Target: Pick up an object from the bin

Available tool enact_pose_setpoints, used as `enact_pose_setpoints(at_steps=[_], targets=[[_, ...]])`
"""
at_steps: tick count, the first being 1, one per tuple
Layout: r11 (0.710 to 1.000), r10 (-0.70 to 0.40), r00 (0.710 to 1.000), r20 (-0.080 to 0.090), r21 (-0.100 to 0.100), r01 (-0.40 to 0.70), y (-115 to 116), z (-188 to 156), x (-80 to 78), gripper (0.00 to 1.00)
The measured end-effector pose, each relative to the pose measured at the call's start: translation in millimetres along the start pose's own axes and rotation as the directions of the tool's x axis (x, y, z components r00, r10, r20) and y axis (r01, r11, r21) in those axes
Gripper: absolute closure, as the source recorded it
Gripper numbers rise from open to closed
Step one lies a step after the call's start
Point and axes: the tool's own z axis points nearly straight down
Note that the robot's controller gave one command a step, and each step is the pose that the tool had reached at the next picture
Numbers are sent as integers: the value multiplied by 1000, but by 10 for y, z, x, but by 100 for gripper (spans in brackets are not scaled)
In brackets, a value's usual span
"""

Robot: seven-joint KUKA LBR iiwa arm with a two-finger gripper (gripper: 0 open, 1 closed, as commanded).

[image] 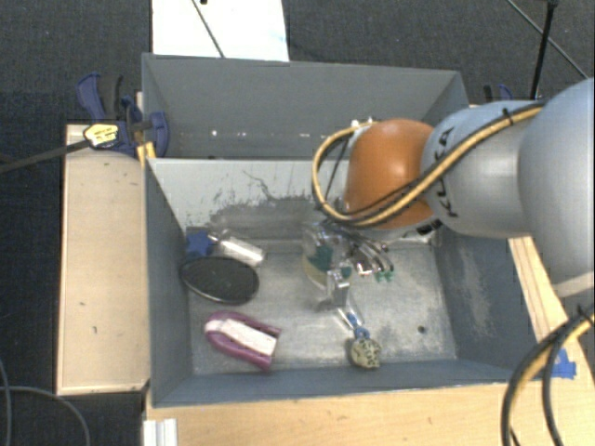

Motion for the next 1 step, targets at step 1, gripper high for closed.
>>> enact_pose_setpoints(at_steps=[1], targets=[[1000,3,1000,7,-2,-3,23,-28,-28,100]])
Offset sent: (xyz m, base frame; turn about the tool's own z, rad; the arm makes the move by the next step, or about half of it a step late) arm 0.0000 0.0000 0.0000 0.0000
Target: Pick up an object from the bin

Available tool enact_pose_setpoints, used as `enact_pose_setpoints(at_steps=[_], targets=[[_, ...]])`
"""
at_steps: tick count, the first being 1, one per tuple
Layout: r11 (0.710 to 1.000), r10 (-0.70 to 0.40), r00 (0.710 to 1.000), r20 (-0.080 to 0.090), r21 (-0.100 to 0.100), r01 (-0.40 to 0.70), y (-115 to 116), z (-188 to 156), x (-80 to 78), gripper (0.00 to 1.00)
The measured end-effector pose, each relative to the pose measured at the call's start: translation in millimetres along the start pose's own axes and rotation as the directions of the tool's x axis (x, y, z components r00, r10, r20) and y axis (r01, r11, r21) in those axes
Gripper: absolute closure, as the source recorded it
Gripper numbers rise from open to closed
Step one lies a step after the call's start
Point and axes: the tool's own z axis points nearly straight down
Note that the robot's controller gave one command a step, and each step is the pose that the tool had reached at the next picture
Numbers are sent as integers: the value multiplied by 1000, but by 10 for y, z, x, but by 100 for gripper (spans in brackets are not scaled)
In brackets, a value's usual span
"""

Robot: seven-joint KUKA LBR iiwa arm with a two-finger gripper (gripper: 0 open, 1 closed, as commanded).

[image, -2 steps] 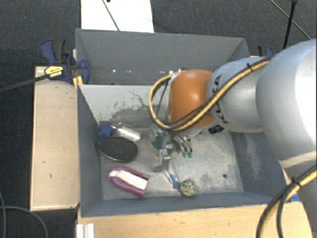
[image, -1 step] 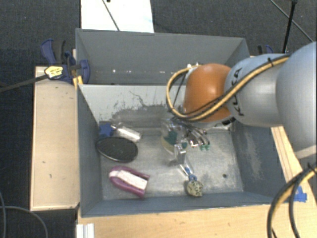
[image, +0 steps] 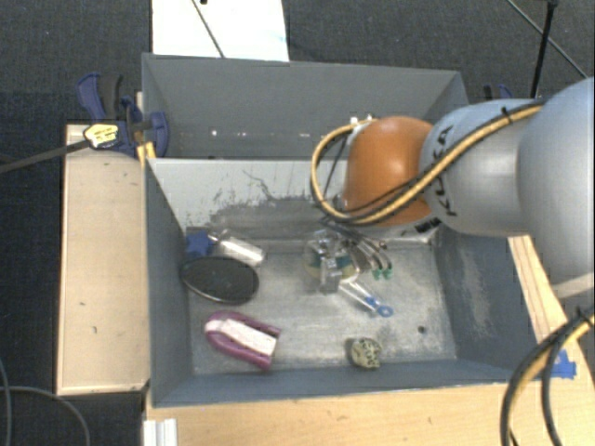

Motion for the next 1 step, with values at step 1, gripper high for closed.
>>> enact_pose_setpoints(at_steps=[1], targets=[[1000,2,1000,-8,3,-2,64,-1353,38,100]])
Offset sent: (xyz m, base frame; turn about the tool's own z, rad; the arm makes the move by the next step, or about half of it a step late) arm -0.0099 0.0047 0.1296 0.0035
